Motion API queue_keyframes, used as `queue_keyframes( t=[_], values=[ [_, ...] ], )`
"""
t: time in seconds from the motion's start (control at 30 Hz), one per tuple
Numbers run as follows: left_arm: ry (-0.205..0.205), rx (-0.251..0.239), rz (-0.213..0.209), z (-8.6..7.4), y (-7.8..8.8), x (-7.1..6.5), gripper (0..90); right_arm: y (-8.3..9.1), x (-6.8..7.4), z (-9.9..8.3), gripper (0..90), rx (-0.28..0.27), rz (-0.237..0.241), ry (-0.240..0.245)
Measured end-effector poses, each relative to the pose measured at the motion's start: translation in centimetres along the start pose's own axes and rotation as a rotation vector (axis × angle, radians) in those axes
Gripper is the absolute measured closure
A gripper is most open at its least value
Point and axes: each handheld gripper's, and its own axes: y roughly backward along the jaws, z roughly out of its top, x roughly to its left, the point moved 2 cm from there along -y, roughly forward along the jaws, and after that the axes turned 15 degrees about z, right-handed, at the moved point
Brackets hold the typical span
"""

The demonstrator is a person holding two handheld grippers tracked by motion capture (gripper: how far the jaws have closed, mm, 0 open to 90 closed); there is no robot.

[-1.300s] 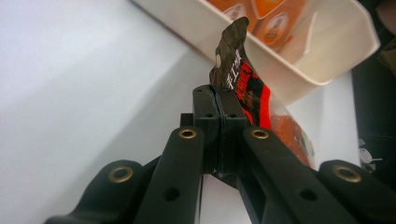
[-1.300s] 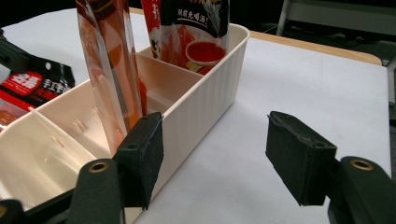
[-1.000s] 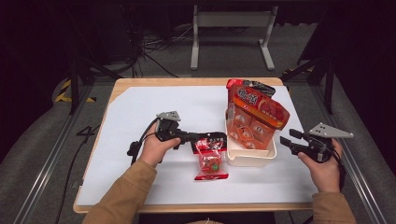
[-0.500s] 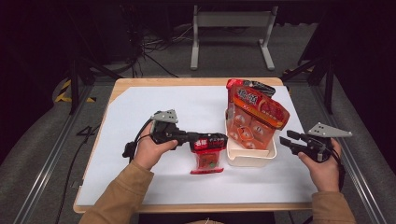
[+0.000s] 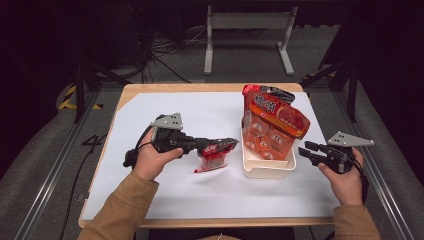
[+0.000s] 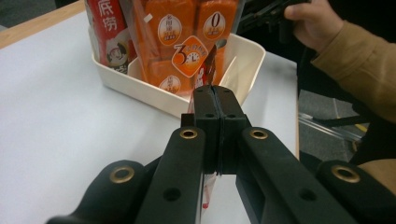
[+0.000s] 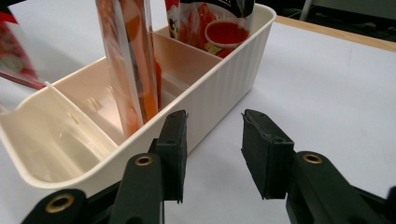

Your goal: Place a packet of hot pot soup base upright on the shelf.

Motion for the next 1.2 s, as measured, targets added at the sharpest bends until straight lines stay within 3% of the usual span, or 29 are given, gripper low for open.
queue_keyframes(
  t=[0.57, 1.2],
  values=[
    [-0.032, -0.033, -0.047, 3.3, 1.3, -1.0, 89.7, -0.4, -0.5, -0.6, 60.7, 0.047, 0.009, -0.049],
    [-0.084, -0.071, -0.06, 7.0, 0.6, -2.4, 89.7, -0.5, -0.9, -0.9, 59.5, 0.063, 0.02, -0.071]
  ],
)
